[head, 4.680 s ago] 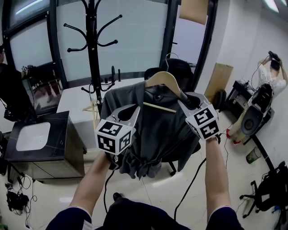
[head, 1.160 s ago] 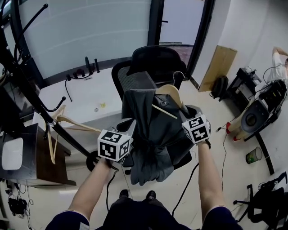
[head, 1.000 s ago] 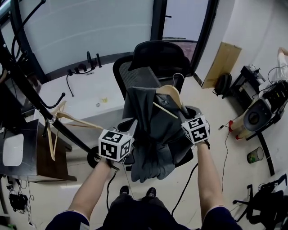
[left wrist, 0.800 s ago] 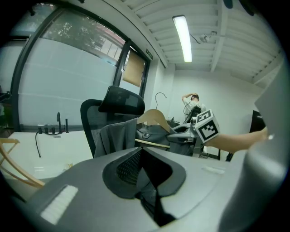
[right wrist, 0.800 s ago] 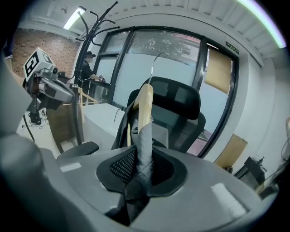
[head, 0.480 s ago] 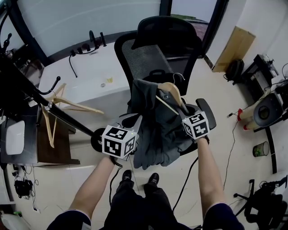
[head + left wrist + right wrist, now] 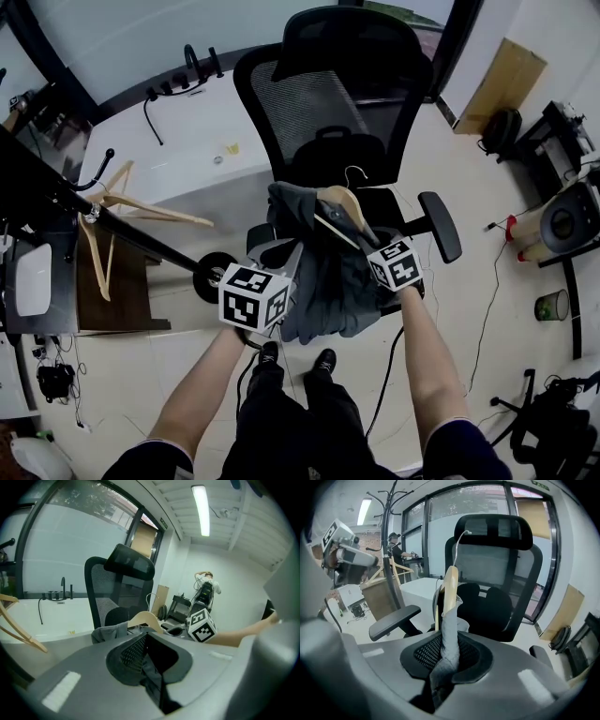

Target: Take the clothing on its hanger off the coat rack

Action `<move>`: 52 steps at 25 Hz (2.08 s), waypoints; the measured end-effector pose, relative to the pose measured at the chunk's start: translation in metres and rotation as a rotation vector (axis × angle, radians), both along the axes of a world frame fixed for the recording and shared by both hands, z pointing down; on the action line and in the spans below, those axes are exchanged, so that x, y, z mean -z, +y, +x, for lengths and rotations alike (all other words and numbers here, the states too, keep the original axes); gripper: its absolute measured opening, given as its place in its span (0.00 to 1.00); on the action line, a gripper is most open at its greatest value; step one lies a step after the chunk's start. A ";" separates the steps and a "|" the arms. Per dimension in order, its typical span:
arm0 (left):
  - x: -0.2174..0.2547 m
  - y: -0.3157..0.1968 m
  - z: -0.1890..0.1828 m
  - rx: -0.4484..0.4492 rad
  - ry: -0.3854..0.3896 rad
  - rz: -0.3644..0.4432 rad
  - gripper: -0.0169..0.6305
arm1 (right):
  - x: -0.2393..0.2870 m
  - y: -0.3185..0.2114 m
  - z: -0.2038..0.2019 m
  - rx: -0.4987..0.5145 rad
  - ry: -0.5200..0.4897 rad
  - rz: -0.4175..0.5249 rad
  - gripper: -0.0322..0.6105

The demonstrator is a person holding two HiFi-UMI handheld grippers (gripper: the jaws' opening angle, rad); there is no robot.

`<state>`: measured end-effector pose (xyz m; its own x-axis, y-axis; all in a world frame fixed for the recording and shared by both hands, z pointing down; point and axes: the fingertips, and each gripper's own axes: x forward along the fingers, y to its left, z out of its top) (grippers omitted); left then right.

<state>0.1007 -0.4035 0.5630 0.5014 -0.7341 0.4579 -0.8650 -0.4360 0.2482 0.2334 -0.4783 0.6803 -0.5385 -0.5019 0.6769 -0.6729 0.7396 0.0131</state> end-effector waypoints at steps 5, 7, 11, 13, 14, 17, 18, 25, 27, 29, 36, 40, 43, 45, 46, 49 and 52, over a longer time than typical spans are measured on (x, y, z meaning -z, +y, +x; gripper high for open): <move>-0.013 -0.005 0.004 0.007 -0.004 -0.017 0.05 | -0.036 0.002 -0.007 0.005 -0.024 -0.061 0.14; -0.020 -0.006 0.009 0.008 -0.001 -0.028 0.05 | -0.048 0.003 -0.008 0.007 -0.023 -0.081 0.14; -0.036 -0.003 0.018 0.004 0.008 -0.058 0.05 | -0.069 0.005 -0.008 0.003 -0.024 -0.132 0.14; -0.044 -0.001 0.020 0.004 0.008 -0.072 0.05 | -0.078 0.006 -0.008 0.001 -0.015 -0.149 0.15; -0.047 0.000 0.021 0.005 0.007 -0.080 0.05 | -0.082 0.006 -0.007 -0.008 -0.011 -0.154 0.15; -0.053 0.001 0.022 0.004 0.010 -0.094 0.05 | -0.093 0.004 0.005 -0.076 -0.015 -0.162 0.25; -0.054 0.002 0.022 0.004 0.011 -0.096 0.05 | -0.096 0.004 0.010 -0.094 -0.012 -0.164 0.33; -0.058 -0.001 0.021 0.004 0.007 -0.101 0.05 | -0.086 0.012 0.025 -0.134 -0.011 -0.135 0.29; -0.052 -0.007 0.023 -0.005 0.000 -0.084 0.05 | -0.068 0.011 0.025 -0.144 -0.032 -0.097 0.22; -0.041 -0.014 0.024 -0.014 -0.004 -0.056 0.05 | -0.041 0.009 0.025 -0.157 -0.056 -0.042 0.12; 0.025 -0.032 0.034 -0.042 0.010 0.068 0.05 | 0.068 0.016 0.014 -0.141 -0.132 0.125 0.05; 0.066 -0.034 0.043 -0.073 0.024 0.142 0.05 | 0.135 0.030 0.005 -0.139 -0.210 0.214 0.05; 0.094 -0.033 0.045 -0.092 0.038 0.192 0.05 | 0.186 0.040 -0.001 -0.146 -0.265 0.305 0.05; 0.110 -0.029 0.043 -0.103 0.040 0.218 0.05 | 0.217 0.047 -0.004 -0.153 -0.320 0.347 0.05; 0.118 -0.026 0.041 -0.106 0.041 0.230 0.05 | 0.231 0.051 -0.006 -0.155 -0.351 0.360 0.05; 0.138 -0.015 0.038 -0.114 0.053 0.263 0.05 | 0.264 0.064 -0.010 -0.158 -0.435 0.382 0.05; 0.157 -0.006 0.037 -0.120 0.063 0.299 0.05 | 0.289 0.074 -0.013 -0.152 -0.475 0.404 0.05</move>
<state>0.1373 -0.4099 0.4056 0.6129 -0.7654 0.1963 -0.7901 -0.5956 0.1450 0.2203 -0.4040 0.3917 -0.6361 -0.7616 0.1239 -0.7707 0.6348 -0.0544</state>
